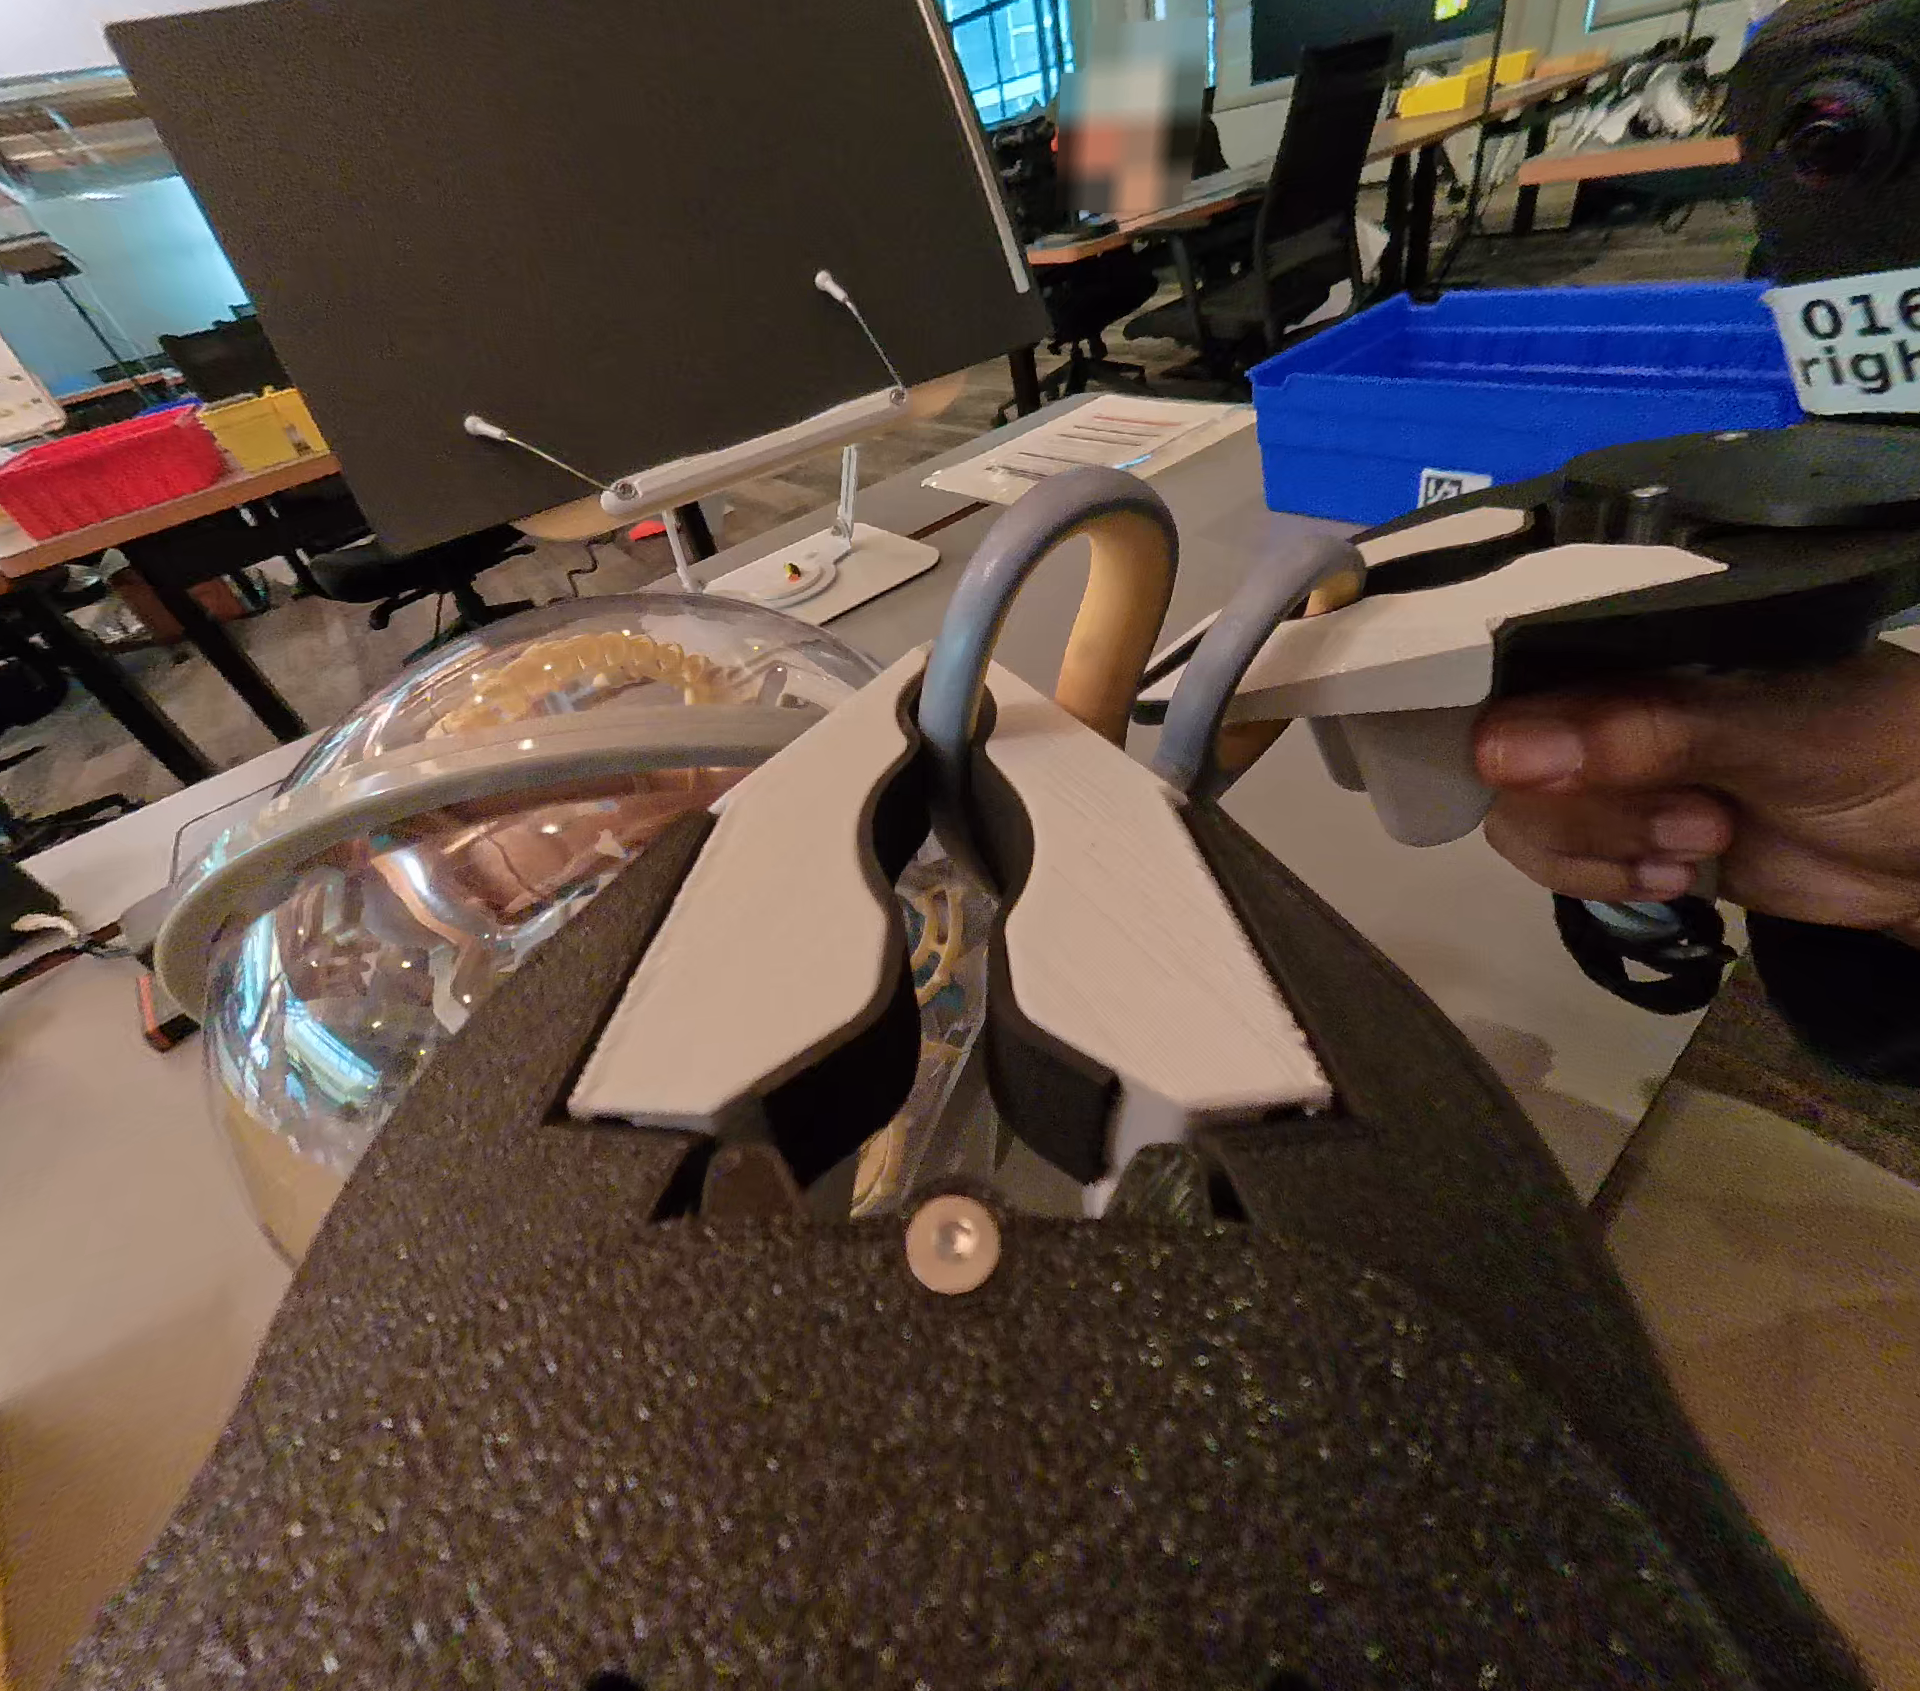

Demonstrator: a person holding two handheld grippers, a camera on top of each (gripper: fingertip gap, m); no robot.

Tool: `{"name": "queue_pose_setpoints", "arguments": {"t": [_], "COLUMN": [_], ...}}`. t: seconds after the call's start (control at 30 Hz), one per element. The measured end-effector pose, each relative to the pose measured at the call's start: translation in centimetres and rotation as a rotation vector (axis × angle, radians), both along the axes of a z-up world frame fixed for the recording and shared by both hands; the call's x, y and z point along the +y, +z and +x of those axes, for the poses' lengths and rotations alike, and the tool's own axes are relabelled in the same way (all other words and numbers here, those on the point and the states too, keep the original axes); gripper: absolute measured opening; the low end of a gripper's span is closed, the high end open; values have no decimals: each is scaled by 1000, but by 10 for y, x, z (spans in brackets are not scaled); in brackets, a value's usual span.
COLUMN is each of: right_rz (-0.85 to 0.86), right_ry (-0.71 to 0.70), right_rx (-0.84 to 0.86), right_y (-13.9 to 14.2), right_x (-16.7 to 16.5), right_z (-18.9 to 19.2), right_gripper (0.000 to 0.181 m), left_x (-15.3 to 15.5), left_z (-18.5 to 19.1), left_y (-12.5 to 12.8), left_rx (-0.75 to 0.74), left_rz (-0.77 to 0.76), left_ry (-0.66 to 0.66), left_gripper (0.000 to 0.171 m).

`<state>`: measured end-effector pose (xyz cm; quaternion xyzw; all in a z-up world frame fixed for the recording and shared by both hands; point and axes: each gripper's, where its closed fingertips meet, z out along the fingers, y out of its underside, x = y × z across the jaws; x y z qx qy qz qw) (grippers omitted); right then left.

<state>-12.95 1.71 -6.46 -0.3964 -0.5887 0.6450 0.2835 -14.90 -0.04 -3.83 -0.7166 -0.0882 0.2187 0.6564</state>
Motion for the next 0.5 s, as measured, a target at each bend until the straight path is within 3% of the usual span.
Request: {"name": "queue_pose_setpoints", "arguments": {"t": [0.33, 0.5], "right_rz": [-37, 35], "right_ry": [-37, -19], "right_rx": [25, 35], "right_y": [5, 6], "right_x": [5, 3], "right_z": [-4, -3], "right_gripper": [0, 0], "left_x": [3, 0], "left_z": [-2, -4], "left_y": [1, 2], "left_rx": [3, 0], "left_rz": [29, 12], "left_ry": [-7, -36], "left_gripper": [0, 0]}}
